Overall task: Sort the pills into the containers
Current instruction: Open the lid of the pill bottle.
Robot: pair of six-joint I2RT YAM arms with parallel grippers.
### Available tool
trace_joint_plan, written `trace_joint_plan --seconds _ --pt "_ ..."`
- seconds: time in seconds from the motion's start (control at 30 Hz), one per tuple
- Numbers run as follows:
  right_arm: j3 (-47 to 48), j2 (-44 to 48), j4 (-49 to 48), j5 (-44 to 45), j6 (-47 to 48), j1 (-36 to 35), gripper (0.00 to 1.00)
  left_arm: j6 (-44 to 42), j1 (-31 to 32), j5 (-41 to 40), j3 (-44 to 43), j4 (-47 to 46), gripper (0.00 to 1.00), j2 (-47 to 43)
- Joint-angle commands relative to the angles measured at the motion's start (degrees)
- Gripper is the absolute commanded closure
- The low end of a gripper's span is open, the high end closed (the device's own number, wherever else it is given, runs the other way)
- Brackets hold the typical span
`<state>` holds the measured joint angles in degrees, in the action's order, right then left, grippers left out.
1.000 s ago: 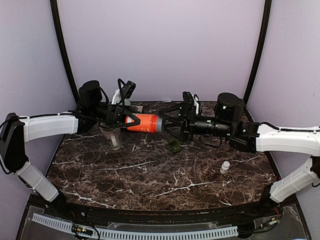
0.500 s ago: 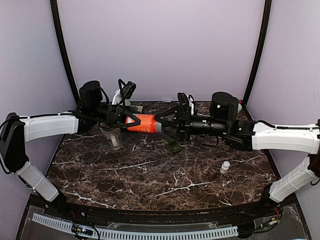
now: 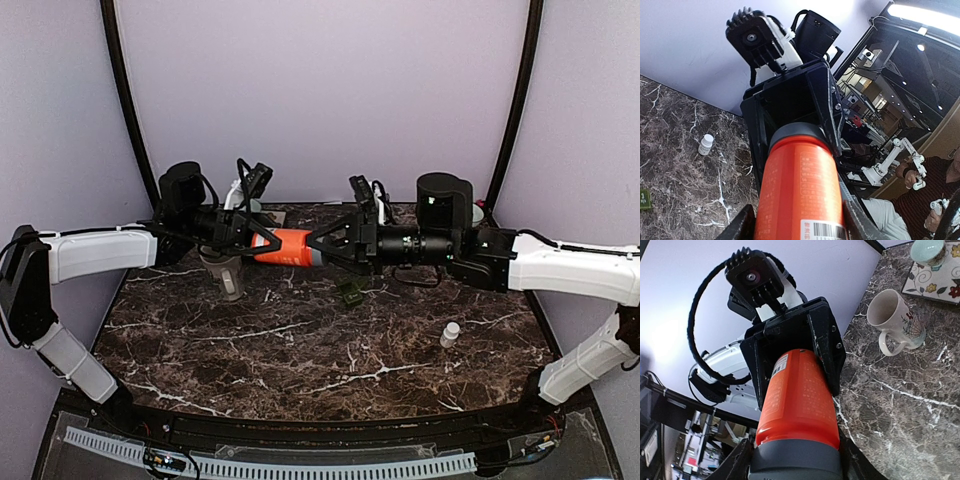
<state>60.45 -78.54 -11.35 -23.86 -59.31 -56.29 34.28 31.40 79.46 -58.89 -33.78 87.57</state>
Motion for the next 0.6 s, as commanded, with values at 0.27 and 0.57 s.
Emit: trace_joint_plan --seconds 0.27,0.57 --pt "3.0 2.3 10.1 -1.6 36.4 2.7 0.73 22.3 0.3 1.4 2.0 -28.7 1.0 3.4" --pt "3.4 2.7 10.6 -5.4 42.6 4.8 0.71 27.7 0.3 1.1 2.3 -35.2 1.0 4.8"
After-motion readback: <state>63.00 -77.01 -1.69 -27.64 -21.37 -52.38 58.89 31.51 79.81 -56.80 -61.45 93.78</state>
